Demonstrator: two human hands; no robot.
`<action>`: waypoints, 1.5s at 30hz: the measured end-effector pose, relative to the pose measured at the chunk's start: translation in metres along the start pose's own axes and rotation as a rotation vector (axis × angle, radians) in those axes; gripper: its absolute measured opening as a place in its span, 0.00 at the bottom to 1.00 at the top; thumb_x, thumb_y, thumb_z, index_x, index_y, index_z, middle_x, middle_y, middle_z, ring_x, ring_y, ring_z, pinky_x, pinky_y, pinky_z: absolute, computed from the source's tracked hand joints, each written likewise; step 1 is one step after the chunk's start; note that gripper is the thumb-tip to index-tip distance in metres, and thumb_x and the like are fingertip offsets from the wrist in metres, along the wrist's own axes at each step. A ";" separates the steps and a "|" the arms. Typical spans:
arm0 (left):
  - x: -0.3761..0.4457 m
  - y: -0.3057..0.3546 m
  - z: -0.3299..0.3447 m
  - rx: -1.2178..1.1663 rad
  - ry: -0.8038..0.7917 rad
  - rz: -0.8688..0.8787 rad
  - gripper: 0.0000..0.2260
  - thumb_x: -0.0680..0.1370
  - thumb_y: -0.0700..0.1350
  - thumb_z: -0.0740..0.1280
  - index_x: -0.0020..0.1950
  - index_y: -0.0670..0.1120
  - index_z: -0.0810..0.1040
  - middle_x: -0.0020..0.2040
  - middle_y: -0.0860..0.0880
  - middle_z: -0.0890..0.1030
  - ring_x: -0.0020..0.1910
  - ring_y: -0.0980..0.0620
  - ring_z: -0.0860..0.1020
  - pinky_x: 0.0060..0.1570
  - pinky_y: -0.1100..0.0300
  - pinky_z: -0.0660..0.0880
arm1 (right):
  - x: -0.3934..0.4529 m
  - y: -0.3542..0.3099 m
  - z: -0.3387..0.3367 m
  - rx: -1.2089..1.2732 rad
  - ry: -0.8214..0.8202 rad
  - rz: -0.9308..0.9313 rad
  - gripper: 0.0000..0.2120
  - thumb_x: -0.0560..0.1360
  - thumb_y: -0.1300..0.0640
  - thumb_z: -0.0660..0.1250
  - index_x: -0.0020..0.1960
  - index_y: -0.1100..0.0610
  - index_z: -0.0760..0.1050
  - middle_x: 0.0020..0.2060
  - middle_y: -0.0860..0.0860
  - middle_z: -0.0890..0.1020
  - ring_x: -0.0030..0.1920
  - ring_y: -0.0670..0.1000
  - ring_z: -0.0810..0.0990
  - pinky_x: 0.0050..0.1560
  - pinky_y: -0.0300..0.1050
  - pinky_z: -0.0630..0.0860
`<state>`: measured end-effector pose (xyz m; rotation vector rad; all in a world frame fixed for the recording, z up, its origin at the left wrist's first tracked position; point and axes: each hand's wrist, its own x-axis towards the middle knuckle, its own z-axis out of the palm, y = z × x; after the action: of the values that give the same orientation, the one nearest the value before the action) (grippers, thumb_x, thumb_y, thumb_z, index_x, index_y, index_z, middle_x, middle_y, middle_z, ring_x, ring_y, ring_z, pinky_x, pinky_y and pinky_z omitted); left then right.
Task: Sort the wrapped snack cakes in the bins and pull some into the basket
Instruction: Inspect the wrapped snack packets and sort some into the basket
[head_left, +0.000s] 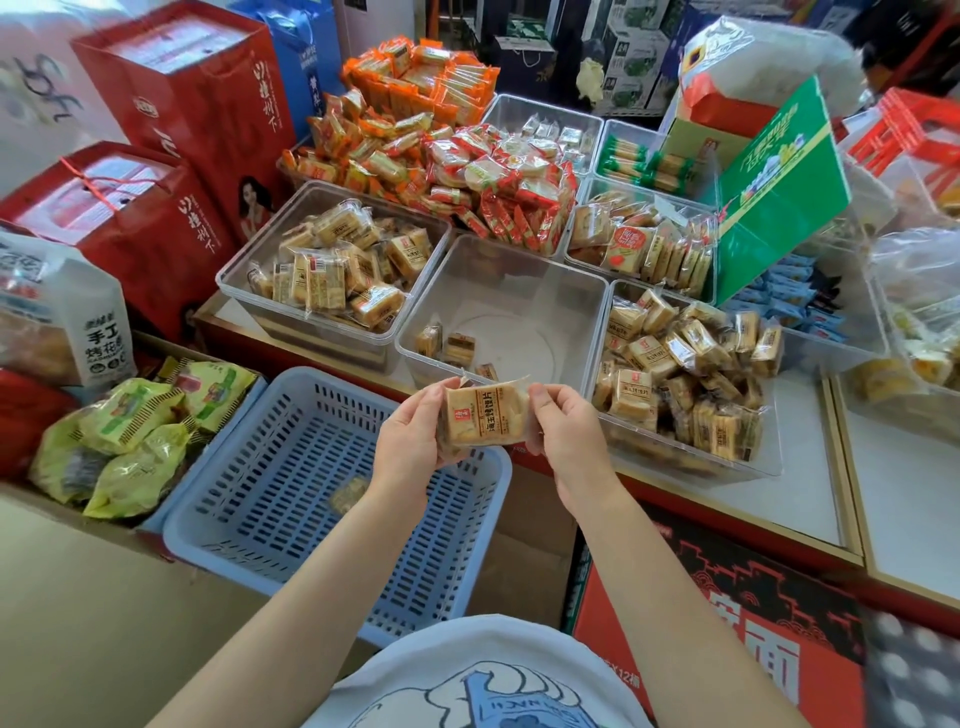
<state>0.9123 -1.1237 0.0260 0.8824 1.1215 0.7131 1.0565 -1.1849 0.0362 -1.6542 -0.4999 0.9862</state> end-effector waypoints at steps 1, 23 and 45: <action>-0.001 0.000 0.001 -0.007 0.012 -0.001 0.13 0.86 0.50 0.60 0.58 0.54 0.85 0.49 0.51 0.88 0.51 0.50 0.86 0.52 0.48 0.84 | -0.001 0.000 0.001 -0.033 0.012 -0.031 0.11 0.86 0.54 0.59 0.50 0.59 0.75 0.43 0.59 0.81 0.40 0.50 0.77 0.31 0.34 0.72; -0.004 -0.002 -0.012 -0.104 -0.313 -0.035 0.22 0.76 0.52 0.71 0.69 0.51 0.78 0.60 0.47 0.85 0.60 0.47 0.83 0.59 0.46 0.80 | -0.002 -0.003 0.011 -0.083 0.302 -0.186 0.09 0.85 0.52 0.60 0.46 0.49 0.69 0.44 0.50 0.80 0.43 0.48 0.80 0.46 0.49 0.80; 0.003 -0.004 -0.003 -0.070 -0.139 -0.017 0.09 0.81 0.44 0.69 0.62 0.49 0.81 0.54 0.46 0.86 0.52 0.47 0.86 0.46 0.49 0.84 | 0.005 0.013 0.005 -0.080 0.205 -0.078 0.17 0.85 0.44 0.56 0.48 0.56 0.73 0.44 0.54 0.82 0.43 0.51 0.80 0.42 0.43 0.75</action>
<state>0.9100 -1.1222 0.0208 0.8491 0.9739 0.6629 1.0533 -1.1826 0.0218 -1.7711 -0.4671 0.7381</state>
